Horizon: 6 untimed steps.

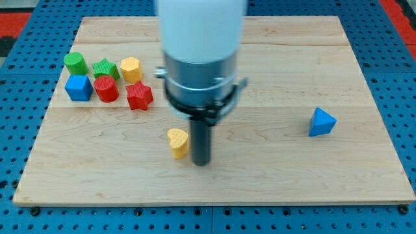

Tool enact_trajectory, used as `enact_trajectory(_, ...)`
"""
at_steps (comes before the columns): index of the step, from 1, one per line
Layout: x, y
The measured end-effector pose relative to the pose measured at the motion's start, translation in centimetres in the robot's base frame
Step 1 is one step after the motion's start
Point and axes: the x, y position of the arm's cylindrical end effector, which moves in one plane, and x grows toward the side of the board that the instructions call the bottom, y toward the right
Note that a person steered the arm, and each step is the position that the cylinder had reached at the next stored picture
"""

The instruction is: Nudge the yellow heart left a bit

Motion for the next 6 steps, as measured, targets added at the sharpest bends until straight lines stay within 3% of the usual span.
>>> enact_trajectory(2,-1.6,-0.8)
enact_trajectory(3,0.9,0.7)
enact_trajectory(4,1.2,-2.9)
enact_trajectory(6,-5.1,2.6)
